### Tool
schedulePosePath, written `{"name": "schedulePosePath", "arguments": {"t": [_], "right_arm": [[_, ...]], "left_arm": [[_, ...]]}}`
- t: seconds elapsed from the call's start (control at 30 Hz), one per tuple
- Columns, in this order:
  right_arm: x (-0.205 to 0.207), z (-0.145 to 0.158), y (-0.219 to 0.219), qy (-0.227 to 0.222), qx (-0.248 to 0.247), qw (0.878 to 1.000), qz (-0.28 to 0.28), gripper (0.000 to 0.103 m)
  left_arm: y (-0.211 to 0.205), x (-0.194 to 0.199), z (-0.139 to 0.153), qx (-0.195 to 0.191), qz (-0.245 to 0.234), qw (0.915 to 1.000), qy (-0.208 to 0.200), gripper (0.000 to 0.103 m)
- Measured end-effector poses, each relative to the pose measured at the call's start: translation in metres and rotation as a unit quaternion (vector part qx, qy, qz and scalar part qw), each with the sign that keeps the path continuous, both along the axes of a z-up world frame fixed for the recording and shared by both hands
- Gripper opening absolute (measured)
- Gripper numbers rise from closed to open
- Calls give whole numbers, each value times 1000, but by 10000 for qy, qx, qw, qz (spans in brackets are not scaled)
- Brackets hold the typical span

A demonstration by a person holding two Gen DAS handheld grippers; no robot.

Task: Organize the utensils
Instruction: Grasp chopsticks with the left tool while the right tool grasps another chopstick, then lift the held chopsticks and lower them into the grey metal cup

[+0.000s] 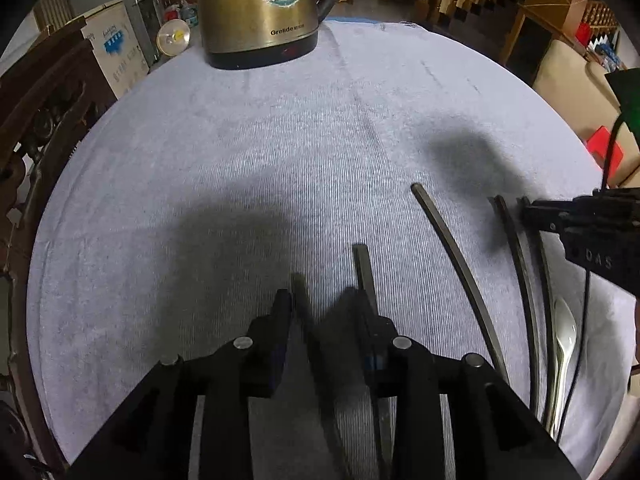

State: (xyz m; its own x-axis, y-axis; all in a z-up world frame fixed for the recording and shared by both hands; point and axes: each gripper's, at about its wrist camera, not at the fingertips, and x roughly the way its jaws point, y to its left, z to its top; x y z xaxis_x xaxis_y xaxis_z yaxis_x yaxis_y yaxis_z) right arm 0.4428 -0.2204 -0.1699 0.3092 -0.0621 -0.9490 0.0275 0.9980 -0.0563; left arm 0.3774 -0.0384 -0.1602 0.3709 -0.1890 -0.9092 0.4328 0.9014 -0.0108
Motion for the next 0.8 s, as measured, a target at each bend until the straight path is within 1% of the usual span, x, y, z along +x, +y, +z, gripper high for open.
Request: {"name": "schedulePosePath", "arguments": {"t": [0.03, 0.07, 0.1, 0.17, 0.23, 0.3, 0.4, 0.47, 0.5, 0.57, 0.63, 0.7, 0.8], "right_arm": [[1, 0, 2, -8, 21, 10000, -13, 10], [2, 0, 1, -31, 67, 10000, -33, 10], [1, 0, 0, -59, 127, 9999, -61, 10], [-7, 2, -12, -143, 335, 9992, -157, 9], [-13, 5, -24, -288, 746, 9965, -255, 9], [-20, 13, -32, -511, 963, 9935, -321, 9], [-33, 30, -42, -961, 1172, 9878, -350, 8], [-47, 43, -48, -1231, 1279, 9833, -408, 7], [-54, 50, -52, -1434, 1390, 9788, -456, 7], [-72, 61, -58, -1705, 1430, 9735, -534, 6], [-80, 75, -67, -2020, 1556, 9650, -606, 6], [-97, 84, -74, -2356, 1607, 9556, -746, 6], [-119, 98, -82, -2743, 1606, 9439, -898, 6]], "left_arm": [[-1, 1, 0, -2, 4, 10000, -15, 27], [0, 1, 1, 12, 13, 10000, -37, 15], [2, 1, 2, -4, 26, 10000, -18, 9], [8, 3, 3, -138, 115, 9998, 107, 6], [12, 2, 3, -167, 161, 9997, 114, 6], [19, 0, 3, -176, 215, 9996, 104, 5], [33, -13, 12, -459, 327, 9984, -9, 5], [39, -21, 27, -672, 373, 9969, -183, 5], [42, -25, 38, -825, 394, 9954, -302, 5], [47, -37, 61, -1120, 398, 9911, -602, 5], [50, -48, 80, -1313, 406, 9867, -866, 5], [53, -64, 100, -1589, 424, 9797, -1151, 5], [58, -85, 132, -1908, 433, 9686, -1536, 5]]}}
